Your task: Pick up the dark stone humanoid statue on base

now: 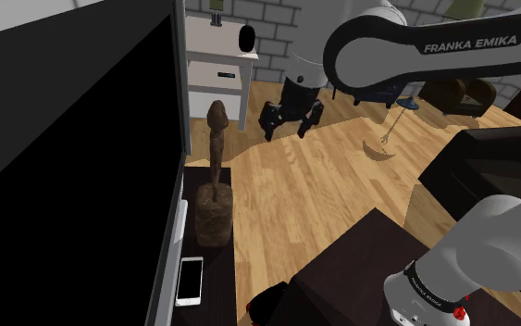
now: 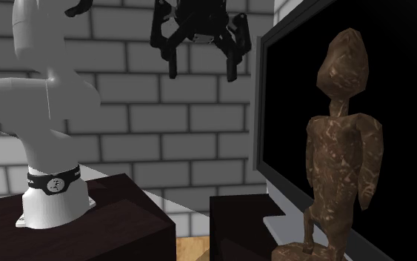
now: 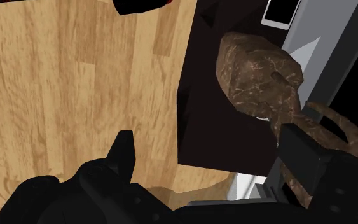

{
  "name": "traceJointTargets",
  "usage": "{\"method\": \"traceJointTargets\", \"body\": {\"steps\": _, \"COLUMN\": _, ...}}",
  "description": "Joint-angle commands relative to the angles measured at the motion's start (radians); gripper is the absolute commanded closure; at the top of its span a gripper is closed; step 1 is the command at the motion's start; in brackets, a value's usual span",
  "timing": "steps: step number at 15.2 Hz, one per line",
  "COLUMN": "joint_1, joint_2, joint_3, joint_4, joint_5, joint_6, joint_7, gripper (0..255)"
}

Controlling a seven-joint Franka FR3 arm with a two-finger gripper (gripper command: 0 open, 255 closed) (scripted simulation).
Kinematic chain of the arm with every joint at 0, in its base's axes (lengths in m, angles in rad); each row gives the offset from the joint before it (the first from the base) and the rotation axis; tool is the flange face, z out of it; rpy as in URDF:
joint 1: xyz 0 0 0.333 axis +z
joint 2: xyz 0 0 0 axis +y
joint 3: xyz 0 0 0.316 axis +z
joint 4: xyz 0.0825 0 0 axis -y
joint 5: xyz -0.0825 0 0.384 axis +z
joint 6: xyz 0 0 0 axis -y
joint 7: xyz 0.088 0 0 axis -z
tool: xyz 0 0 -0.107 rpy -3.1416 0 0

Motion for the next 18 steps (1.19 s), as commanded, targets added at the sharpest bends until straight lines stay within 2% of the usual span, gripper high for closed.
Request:
{"method": "traceJointTargets", "body": {"steps": 1, "joint_1": -0.003, "joint_2": 0.074, "joint_3": 0.038, "joint_4": 0.061, "joint_5": -0.032, "joint_6": 0.015, "joint_7": 0.068, "gripper": 0}}
{"method": "traceJointTargets", "body": {"steps": 7, "joint_1": 0.013, "joint_2": 0.314, "joint_3": 0.122, "joint_4": 0.268, "joint_5": -0.181, "joint_6": 0.026, "joint_7": 0.272, "gripper": 0}}
{"method": "traceJointTargets", "body": {"steps": 12, "joint_1": 0.079, "joint_2": 0.528, "joint_3": 0.141, "joint_4": 0.484, "joint_5": -0.325, "joint_6": -0.016, "joint_7": 0.421, "gripper": 0}}
{"method": "traceJointTargets", "body": {"steps": 18, "joint_1": 0.081, "joint_2": 0.544, "joint_3": 0.134, "joint_4": 0.424, "joint_5": -0.342, "joint_6": 0.055, "joint_7": 0.442, "gripper": 0}}
